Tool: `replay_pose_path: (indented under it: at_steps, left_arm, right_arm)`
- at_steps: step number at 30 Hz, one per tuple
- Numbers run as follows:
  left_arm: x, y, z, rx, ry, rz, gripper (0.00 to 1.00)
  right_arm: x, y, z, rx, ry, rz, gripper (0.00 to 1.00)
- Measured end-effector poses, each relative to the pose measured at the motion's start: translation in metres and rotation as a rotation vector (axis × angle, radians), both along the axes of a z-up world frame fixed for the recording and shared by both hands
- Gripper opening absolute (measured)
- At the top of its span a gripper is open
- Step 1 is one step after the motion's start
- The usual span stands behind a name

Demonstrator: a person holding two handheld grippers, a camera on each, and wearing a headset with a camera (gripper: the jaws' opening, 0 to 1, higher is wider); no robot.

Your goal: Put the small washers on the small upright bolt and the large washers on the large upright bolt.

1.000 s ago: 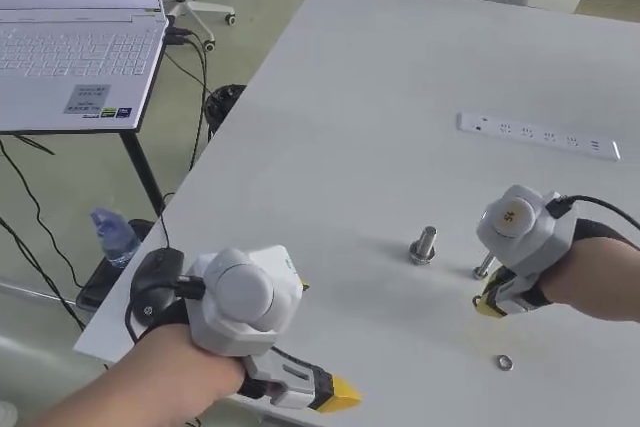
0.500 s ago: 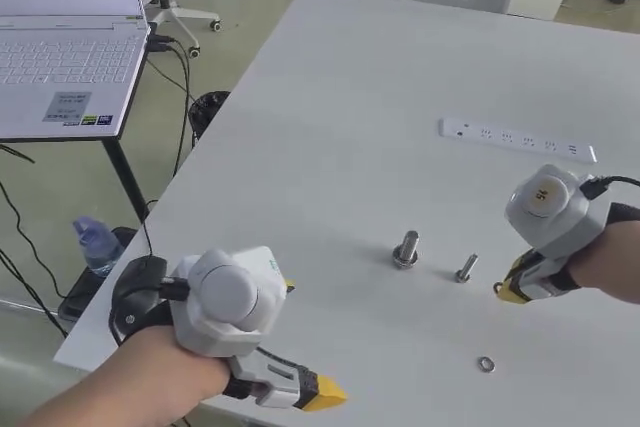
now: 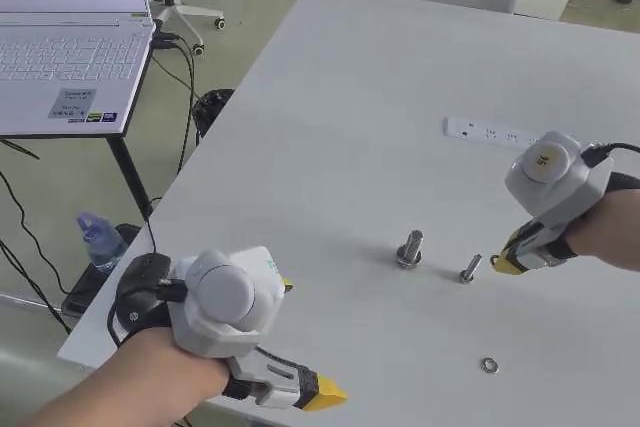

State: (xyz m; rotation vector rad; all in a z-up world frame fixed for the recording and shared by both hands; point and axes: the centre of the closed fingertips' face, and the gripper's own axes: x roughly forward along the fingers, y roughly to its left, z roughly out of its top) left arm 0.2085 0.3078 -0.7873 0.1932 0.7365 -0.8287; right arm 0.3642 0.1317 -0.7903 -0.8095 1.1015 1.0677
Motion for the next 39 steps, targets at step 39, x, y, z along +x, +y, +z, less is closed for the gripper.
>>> replay_pose_path:
  at_steps: [39]
  left_arm:
    - [0.005, 0.006, -0.008, 0.018, 0.038, -0.005, 0.83]
  right_arm:
    - [0.017, 0.011, -0.027, -0.002, 0.034, -0.005, 0.13]
